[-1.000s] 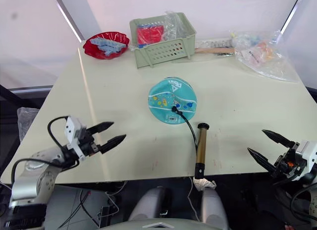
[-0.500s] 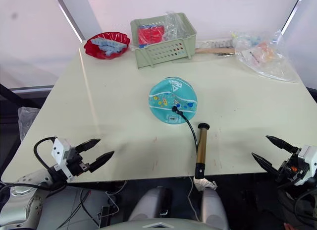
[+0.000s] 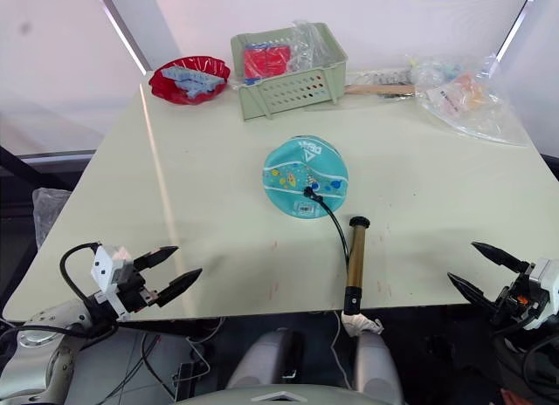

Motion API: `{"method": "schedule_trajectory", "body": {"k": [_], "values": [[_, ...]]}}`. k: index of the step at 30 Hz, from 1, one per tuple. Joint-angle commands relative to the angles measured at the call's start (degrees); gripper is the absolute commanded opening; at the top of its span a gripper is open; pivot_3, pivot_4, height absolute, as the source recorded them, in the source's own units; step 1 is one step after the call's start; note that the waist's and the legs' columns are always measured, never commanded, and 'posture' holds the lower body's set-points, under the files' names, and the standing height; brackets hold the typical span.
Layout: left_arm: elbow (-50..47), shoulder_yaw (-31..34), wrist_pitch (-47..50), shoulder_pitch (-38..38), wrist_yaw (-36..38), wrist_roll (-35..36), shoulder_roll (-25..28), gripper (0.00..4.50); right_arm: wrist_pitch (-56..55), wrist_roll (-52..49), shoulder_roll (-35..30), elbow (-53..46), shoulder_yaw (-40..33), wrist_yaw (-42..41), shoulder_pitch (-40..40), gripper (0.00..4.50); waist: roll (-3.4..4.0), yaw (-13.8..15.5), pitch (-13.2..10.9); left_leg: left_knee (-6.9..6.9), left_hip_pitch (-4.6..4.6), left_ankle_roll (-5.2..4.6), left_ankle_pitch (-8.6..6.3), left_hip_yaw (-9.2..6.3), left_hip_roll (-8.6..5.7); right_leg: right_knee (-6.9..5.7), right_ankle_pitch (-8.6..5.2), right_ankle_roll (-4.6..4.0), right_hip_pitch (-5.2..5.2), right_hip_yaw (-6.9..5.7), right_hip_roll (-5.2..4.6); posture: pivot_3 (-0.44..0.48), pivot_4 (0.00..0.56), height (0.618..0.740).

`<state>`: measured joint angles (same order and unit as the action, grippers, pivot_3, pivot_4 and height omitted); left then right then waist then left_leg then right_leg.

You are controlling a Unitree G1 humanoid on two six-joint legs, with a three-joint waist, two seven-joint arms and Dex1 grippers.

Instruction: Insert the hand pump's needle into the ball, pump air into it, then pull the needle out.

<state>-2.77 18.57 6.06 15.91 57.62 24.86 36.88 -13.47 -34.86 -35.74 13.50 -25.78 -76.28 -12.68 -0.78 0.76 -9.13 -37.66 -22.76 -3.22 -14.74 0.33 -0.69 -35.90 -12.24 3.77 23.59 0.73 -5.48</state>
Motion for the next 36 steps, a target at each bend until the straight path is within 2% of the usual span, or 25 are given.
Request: {"method": "schedule_trajectory", "body": {"k": [1,13,17,22,29,36], "values": [[-3.13,-1.62,0.1,-0.11,0.93,-0.29,1.02,4.47,1.32,-2.8,-1.68,-2.78,-2.08,-2.08,-0.4,4.5,0.01,0.0,0.0,0.0,0.0,0.0,0.0,0.0,0.0,0.0,0.0,0.0,0.0,0.01,0.0,0.0,0.15,0.737],[-15.88,-11.42,10.95,-3.93,2.82,1.81,4.01,4.47,5.71,-6.36,-4.6,-8.25,-1.73,-9.06,-1.45,4.5,0.06,0.02,0.02,0.0,-0.03,0.0,0.0,-0.03,0.0,0.01,0.0,0.0,0.0,-0.01,-0.01,0.0,0.15,0.737],[-20.29,-20.02,17.7,-12.09,1.66,-0.18,4.15,4.47,6.88,-6.98,-4.88,-8.51,-1.32,-10.27,-0.47,4.5,0.08,0.29,0.03,-0.03,-0.02,0.0,0.01,-0.04,-0.01,0.0,0.0,0.01,-0.03,-0.05,0.01,0.0,0.15,0.737],[-22.5,-26.02,26.05,-20.07,-1.92,-1.25,3.49,4.47,7.28,-6.7,-5.06,-8.59,-1.37,-11.17,0.02,4.5,0.1,-0.02,0.03,-0.15,-0.02,-0.01,0.01,-0.09,-0.04,-0.01,0.01,0.02,-0.13,-0.35,0.38,0.0,0.15,0.737],[-24.65,-32.06,40.74,-29.23,-10.02,0.83,-3.14,4.47,8.09,-7.02,-5.19,-10.04,-1.74,-11.26,-0.12,4.5,0.12,0.09,0.01,-0.38,-0.07,-0.02,0.01,-0.16,-0.03,-0.06,0.03,0.07,-0.19,-0.41,0.51,0.0,0.15,0.737],[-24.21,-35.54,50.0,-33.09,-16.89,1.13,-10.17,4.47,8.43,-6.99,-5.17,-10.46,-1.6,-11.43,0.24,4.5,0.12,0.04,0.01,-0.72,-0.06,-0.03,0.01,-0.31,-0.05,-0.06,0.12,0.23,-0.41,-0.53,0.54,0.0,0.15,0.737]]}}
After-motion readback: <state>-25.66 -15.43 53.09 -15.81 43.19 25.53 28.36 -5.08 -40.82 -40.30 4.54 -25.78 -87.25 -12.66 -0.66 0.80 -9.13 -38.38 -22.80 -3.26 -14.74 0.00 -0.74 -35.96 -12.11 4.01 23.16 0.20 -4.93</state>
